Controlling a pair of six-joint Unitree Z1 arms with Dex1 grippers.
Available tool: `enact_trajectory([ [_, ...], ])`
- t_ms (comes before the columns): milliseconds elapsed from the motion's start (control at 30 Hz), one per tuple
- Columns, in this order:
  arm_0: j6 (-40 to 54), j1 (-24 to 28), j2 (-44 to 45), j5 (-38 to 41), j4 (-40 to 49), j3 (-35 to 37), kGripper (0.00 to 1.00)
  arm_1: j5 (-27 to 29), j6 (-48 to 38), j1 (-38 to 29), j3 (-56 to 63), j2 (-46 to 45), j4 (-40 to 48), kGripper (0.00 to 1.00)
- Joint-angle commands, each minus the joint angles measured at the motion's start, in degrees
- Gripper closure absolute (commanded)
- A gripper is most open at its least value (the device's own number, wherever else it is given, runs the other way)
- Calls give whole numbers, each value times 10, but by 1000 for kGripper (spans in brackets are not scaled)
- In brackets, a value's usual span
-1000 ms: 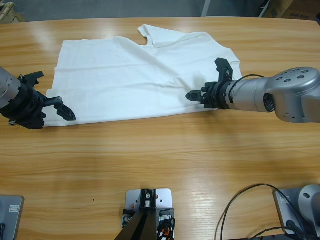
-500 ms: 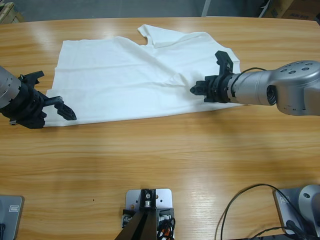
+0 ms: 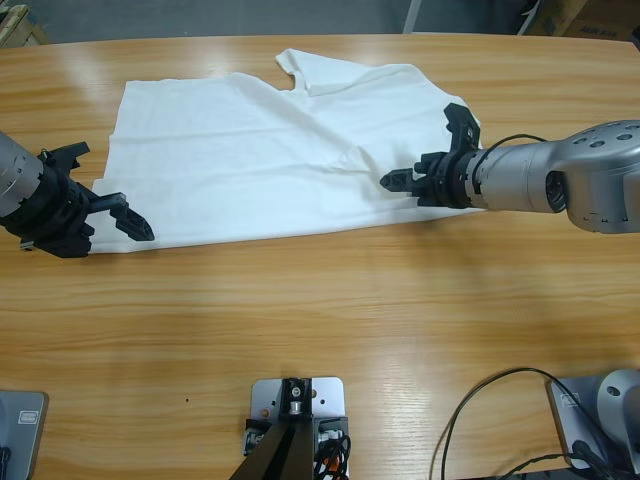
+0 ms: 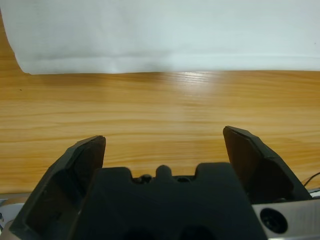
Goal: Fold clothes
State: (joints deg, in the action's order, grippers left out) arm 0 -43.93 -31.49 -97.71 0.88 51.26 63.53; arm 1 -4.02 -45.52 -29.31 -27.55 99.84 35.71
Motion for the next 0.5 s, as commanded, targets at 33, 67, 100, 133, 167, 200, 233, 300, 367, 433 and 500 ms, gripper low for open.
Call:
enact_trajectory([
  [33,-8,-5,-12,10,-7,-12,78,4,-32,-6,0,33,-14,216],
  [67,-8,-5,-12,10,-7,-13,78,4,-35,-6,0,26,-18,216],
  [100,-8,-5,-12,9,-7,-13,78,3,-39,-7,0,17,-23,217],
  [133,-8,-5,-12,9,-7,-13,78,3,-40,-9,-1,3,-31,220],
  [167,-8,-5,-13,10,-7,-13,78,3,-41,-11,-4,-12,-41,220],
  [200,-9,-6,-14,10,-8,-13,78,2,-41,-13,-11,-26,-53,220],
  [233,-9,-6,-14,10,-8,-12,78,2,-41,-17,-19,-40,-68,220],
  [300,-9,-6,-14,10,-9,-12,78,3,-44,-27,-46,-60,-120,220],
  [367,-10,-6,-13,10,-9,-13,78,4,-56,-30,-67,-70,-176,220],
  [433,-10,-6,-11,9,-8,-13,78,9,-61,-30,-69,-73,-202,220],
  [500,-9,-6,-10,9,-8,-13,78,15,-61,-30,-69,-74,-205,220],
])
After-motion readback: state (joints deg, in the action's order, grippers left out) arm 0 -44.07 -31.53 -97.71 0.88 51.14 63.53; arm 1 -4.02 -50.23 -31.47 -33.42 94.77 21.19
